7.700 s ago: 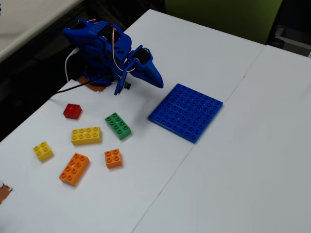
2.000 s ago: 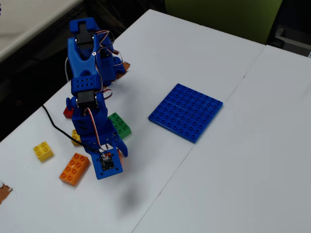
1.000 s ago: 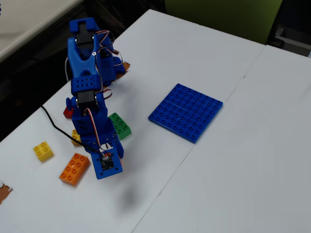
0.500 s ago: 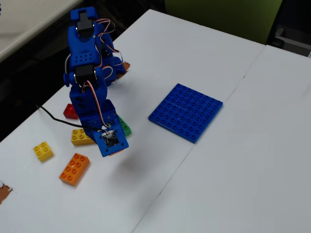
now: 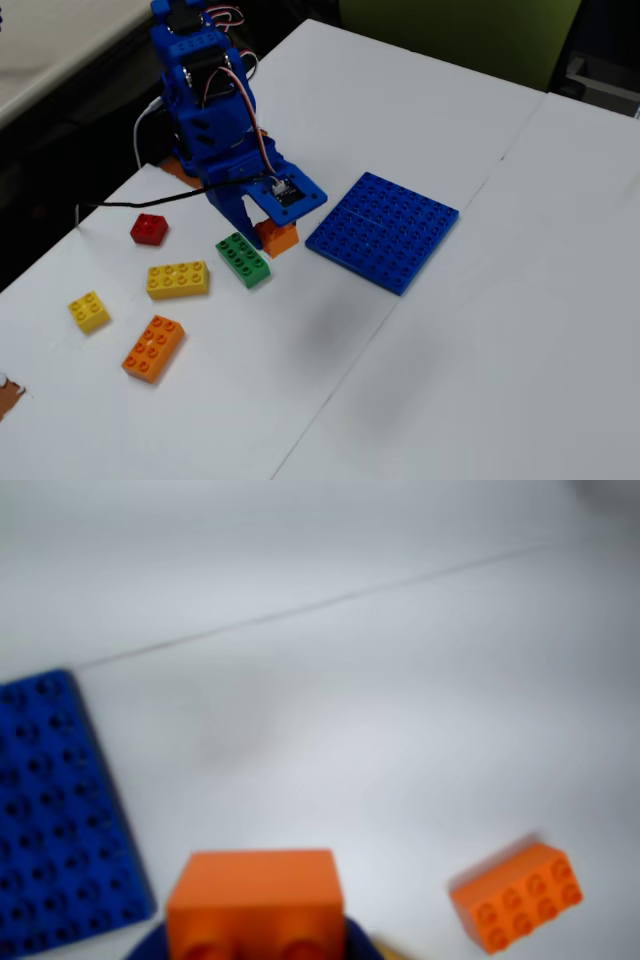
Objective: Pick up the 2x2 orange block and go up the 8x8 blue block.
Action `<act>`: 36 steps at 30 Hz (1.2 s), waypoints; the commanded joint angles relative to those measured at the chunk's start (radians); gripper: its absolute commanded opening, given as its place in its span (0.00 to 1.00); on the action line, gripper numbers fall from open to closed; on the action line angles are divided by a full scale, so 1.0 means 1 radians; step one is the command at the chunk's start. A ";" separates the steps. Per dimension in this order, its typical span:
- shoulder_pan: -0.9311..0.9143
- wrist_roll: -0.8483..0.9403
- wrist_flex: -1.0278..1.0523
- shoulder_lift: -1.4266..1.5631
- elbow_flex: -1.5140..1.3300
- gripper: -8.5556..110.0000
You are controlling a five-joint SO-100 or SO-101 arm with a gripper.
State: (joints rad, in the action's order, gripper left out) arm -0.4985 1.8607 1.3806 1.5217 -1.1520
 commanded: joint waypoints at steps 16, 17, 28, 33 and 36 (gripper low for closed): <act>0.379 -0.215 0.006 0.043 0.184 0.07; 0.396 -0.221 0.008 0.037 0.189 0.07; 0.492 -0.221 0.127 -0.094 0.281 0.07; 0.508 -0.216 0.196 -0.143 0.310 0.07; 0.512 -0.216 0.221 -0.179 0.321 0.07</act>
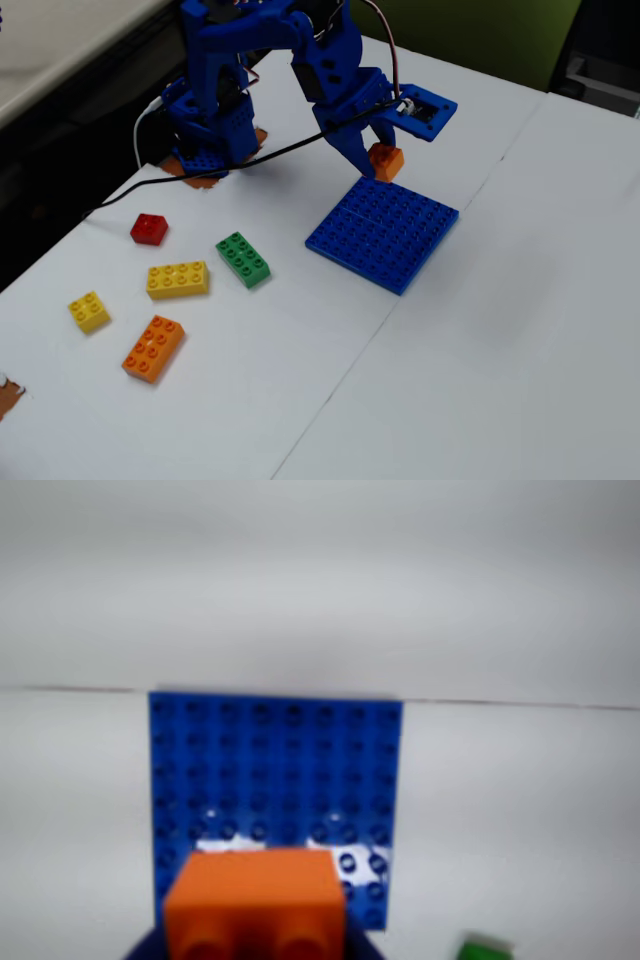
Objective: Pick up the 2x2 orange block and go up the 8x8 blue block.
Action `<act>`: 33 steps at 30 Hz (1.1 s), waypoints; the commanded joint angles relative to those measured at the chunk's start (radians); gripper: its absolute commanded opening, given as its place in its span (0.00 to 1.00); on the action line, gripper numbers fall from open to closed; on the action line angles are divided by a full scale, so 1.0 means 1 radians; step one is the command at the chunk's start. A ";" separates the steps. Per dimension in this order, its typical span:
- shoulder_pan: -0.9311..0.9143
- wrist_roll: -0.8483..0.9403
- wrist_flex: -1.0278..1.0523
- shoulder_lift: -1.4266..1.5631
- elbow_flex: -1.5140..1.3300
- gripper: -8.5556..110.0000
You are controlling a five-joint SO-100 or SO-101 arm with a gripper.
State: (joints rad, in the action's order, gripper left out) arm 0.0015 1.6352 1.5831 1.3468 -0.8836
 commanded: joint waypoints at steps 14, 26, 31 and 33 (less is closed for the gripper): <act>-0.014 0.023 0.072 -0.130 0.080 0.07; -0.040 0.021 0.029 -0.179 0.092 0.07; -0.043 0.020 0.017 -0.190 0.092 0.07; -0.043 0.020 0.015 -0.199 0.092 0.07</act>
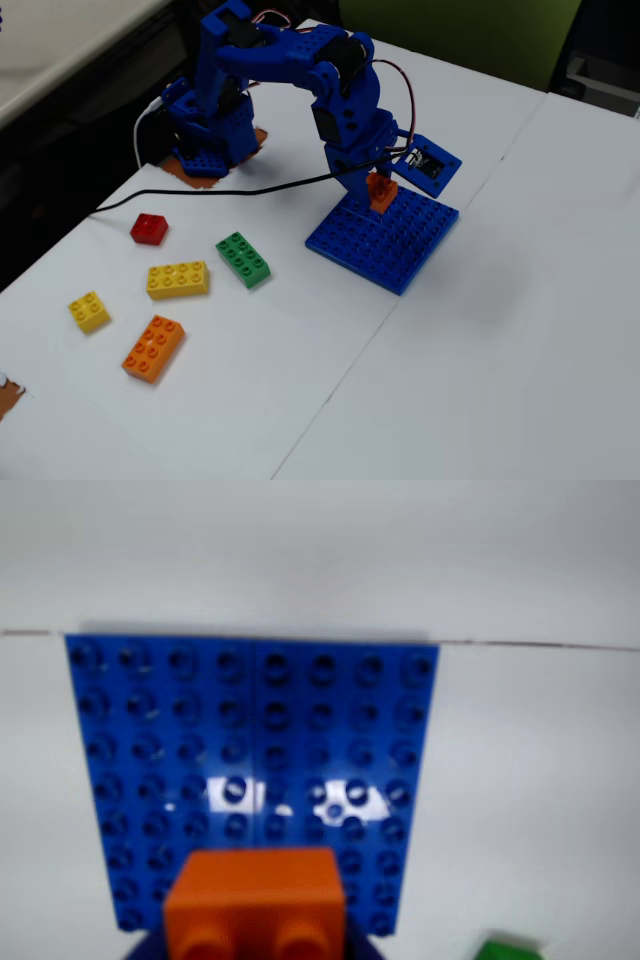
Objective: Pick up the 2x2 orange block and go up the 8x8 blue block.
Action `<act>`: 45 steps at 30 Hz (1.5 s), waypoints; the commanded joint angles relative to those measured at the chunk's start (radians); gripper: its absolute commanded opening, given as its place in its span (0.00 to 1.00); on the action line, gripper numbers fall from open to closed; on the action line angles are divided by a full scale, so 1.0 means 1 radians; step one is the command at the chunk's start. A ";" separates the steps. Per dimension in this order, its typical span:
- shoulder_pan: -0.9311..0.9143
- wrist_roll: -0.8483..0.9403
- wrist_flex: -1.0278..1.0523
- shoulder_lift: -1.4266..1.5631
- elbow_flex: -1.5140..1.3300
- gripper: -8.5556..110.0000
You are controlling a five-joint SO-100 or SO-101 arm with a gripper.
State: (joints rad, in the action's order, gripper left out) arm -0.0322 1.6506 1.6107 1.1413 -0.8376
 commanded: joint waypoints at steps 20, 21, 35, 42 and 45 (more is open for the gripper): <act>0.005 -0.009 -0.023 0.003 0.046 0.07; 0.006 -0.018 -0.029 0.008 0.046 0.07; 0.025 -0.023 -0.049 0.066 -0.052 0.07; 0.034 -0.069 -0.084 0.121 -0.097 0.07; 0.034 -0.072 -0.086 0.143 -0.103 0.07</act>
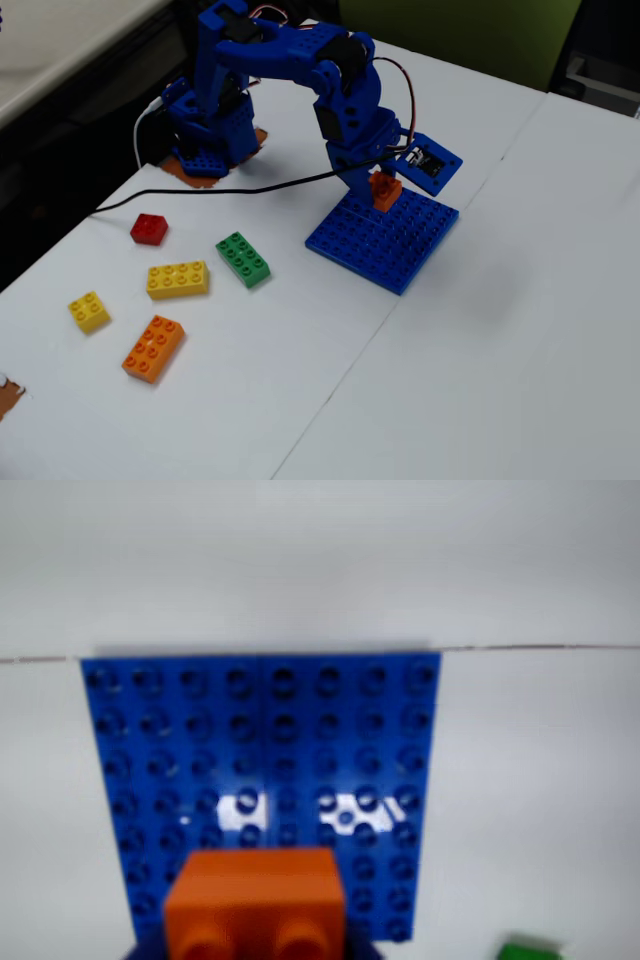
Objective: Pick up the 2x2 orange block and go up the 8x8 blue block.
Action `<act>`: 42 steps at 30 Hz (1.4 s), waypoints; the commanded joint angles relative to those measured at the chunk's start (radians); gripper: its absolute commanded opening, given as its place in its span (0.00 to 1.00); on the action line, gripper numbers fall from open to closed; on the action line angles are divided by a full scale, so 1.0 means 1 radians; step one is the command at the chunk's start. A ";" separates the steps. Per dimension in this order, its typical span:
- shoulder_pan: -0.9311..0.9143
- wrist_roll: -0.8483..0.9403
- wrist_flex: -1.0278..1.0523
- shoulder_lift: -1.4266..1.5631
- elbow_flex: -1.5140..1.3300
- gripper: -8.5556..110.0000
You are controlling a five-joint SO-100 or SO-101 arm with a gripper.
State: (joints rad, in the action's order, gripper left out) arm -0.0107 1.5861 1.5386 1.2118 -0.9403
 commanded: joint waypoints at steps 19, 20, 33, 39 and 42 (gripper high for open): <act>0.014 -0.012 -0.015 0.117 -0.035 0.07; 0.015 -0.014 -0.015 0.118 -0.035 0.07; 0.021 -0.025 -0.025 0.118 -0.035 0.07; 0.023 -0.025 -0.026 0.114 -0.037 0.07; 0.025 -0.025 -0.028 0.112 -0.037 0.07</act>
State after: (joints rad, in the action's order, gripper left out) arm 0.0015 1.5677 1.5263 1.2747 -0.9802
